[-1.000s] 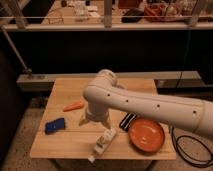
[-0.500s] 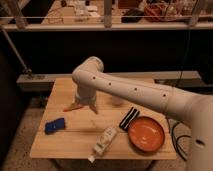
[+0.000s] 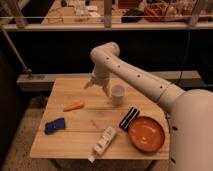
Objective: Move the arm in a circular motion
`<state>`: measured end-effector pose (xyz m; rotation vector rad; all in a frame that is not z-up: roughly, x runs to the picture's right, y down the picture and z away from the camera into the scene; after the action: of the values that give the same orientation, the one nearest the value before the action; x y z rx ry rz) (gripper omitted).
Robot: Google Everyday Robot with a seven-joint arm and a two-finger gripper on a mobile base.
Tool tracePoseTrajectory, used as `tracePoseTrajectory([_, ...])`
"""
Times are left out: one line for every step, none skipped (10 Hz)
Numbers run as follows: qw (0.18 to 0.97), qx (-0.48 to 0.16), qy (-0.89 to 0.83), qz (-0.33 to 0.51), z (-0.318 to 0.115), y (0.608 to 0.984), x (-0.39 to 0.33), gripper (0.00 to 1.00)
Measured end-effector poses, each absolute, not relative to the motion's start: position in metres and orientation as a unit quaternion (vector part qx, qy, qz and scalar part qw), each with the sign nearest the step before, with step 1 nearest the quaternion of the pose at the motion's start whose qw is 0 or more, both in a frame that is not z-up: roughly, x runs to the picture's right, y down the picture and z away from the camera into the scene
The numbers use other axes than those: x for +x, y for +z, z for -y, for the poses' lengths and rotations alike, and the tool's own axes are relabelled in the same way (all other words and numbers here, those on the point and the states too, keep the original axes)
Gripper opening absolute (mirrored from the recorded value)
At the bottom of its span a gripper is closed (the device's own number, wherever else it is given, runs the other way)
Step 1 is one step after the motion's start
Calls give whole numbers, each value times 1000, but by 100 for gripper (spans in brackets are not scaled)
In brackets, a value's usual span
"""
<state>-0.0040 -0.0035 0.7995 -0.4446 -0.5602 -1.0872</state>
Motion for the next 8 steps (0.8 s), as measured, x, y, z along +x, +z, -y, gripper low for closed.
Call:
tracePoseTrajectory([805,-212,-492,254,10,810,16,80])
tracePoseTrajectory([816,-217,-476,246,15,820,40,80])
tracePoseTrajectory([828,-224,-456,235,16,828,70,80])
tracePoseTrajectory([837,-230,-442,225,13,830,97,80])
tracePoseTrajectory([844,-234,-431,216,10,830,119,80])
tracePoseTrajectory([852,-236,-419,207,4,826,143,80])
tracePoseTrajectory([858,-240,-408,197,-6,818,169,80])
tracePoseTrajectory([862,-243,-403,190,-19,808,191,80])
